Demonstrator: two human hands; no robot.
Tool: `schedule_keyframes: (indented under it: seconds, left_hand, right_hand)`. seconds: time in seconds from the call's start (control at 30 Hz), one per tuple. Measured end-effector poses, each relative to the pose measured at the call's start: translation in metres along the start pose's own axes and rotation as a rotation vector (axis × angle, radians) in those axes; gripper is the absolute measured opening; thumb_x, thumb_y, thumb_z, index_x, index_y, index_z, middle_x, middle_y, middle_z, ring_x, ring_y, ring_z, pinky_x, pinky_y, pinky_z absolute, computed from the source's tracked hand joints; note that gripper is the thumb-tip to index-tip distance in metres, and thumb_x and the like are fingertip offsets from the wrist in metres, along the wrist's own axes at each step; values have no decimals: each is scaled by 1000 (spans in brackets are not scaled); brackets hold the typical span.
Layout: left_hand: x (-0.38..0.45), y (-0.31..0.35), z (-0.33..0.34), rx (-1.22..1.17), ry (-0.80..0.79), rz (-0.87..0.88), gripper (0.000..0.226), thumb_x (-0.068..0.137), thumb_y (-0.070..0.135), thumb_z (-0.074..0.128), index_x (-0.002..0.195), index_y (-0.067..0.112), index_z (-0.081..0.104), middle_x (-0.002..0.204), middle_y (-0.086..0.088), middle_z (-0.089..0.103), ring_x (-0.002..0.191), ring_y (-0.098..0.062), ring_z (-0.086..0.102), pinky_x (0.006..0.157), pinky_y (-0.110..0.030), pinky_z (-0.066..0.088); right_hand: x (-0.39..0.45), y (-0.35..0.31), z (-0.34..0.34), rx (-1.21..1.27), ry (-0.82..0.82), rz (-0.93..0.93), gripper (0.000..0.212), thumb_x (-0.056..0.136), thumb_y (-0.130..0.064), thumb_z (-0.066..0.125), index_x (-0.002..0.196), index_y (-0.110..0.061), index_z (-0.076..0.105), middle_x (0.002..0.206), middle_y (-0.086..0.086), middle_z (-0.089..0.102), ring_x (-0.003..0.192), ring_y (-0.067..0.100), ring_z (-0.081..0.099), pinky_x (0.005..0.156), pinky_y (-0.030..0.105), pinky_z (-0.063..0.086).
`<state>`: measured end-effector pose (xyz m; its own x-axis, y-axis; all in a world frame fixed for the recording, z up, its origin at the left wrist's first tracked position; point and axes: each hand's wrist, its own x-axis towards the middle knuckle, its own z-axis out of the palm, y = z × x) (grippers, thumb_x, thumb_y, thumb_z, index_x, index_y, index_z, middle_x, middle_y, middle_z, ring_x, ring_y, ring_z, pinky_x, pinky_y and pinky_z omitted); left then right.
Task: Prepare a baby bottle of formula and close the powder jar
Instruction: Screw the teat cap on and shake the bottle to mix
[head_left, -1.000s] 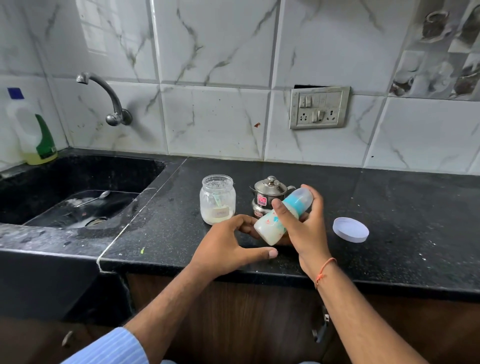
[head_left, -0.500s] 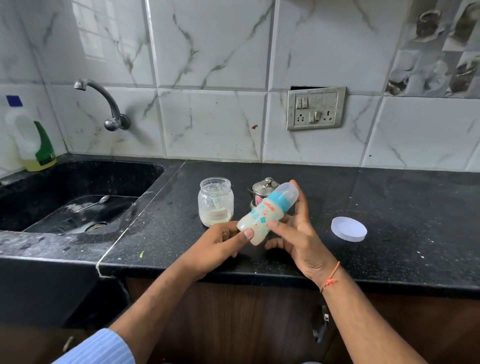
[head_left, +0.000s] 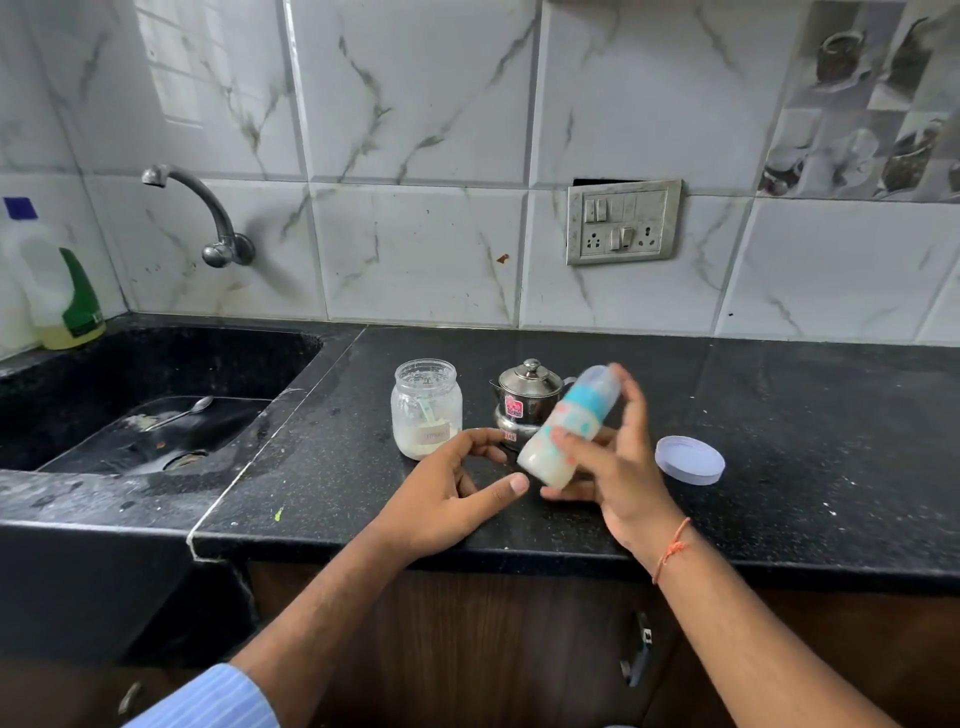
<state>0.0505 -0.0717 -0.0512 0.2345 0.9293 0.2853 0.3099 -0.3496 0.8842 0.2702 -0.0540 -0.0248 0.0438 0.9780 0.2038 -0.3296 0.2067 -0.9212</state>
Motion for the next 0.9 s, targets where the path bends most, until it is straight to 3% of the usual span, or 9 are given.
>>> schedule_keyframes:
  seconds: [0.13,0.17,0.27,0.4,0.5,0.63,0.73,0.87,0.9]
  left_hand:
    - [-2,0,0,19,14,-6,80,75,73,82,144,39,59,129,22,68,65,-8,58,68,-27,56]
    - [-3,1,2,25,19,-8,83,75,72,83,146,38,58,130,22,68,64,-8,58,68,-28,56]
    - [-4,2,3,34,19,9,84,73,69,87,146,38,57,131,22,68,62,-11,60,65,-30,56]
    - [-4,1,3,65,20,3,90,72,72,89,148,39,55,133,24,66,64,-12,65,67,-29,59]
    - [-5,0,3,90,26,26,88,71,69,91,146,41,56,133,24,66,63,-10,65,66,-32,59]
    - [-3,-2,4,106,31,28,87,69,70,92,144,44,57,134,22,65,62,-10,64,67,-32,60]
    - [-4,-1,3,128,43,34,90,67,68,94,145,41,57,131,22,67,63,-9,64,65,-30,59]
    - [-4,-2,4,149,32,38,90,69,68,95,145,41,56,135,25,63,63,-7,64,66,-26,58]
    - [-4,-2,4,152,40,40,91,69,68,95,146,41,55,135,25,63,63,-6,63,66,-26,58]
  right_hand:
    - [6,0,-7,229,275,-72,73,93,-7,80,141,-44,38,132,10,66,110,41,75,66,58,64]
    - [6,0,-7,232,284,-54,72,92,-9,81,140,-42,38,134,11,64,111,41,75,67,57,64]
    - [1,6,3,-14,50,-41,82,84,-3,87,139,-44,43,130,16,67,110,36,74,71,58,65]
    - [10,4,-3,325,357,-83,75,90,-10,83,139,-41,37,135,8,63,118,39,73,69,56,65]
    - [5,10,8,88,107,-32,78,83,-5,89,133,-46,45,130,16,66,109,36,75,67,52,65]
    - [10,11,4,342,351,-88,76,89,-9,85,138,-42,37,137,11,63,114,36,74,67,55,65]
    - [7,16,11,116,107,-10,78,83,-7,90,134,-45,44,134,15,65,107,31,75,68,54,66]
    - [9,11,7,305,341,-82,75,88,-11,86,137,-41,38,133,7,64,115,36,73,66,56,65]
    - [10,10,7,258,308,-68,75,87,-13,87,136,-42,39,134,11,64,114,38,74,67,58,65]
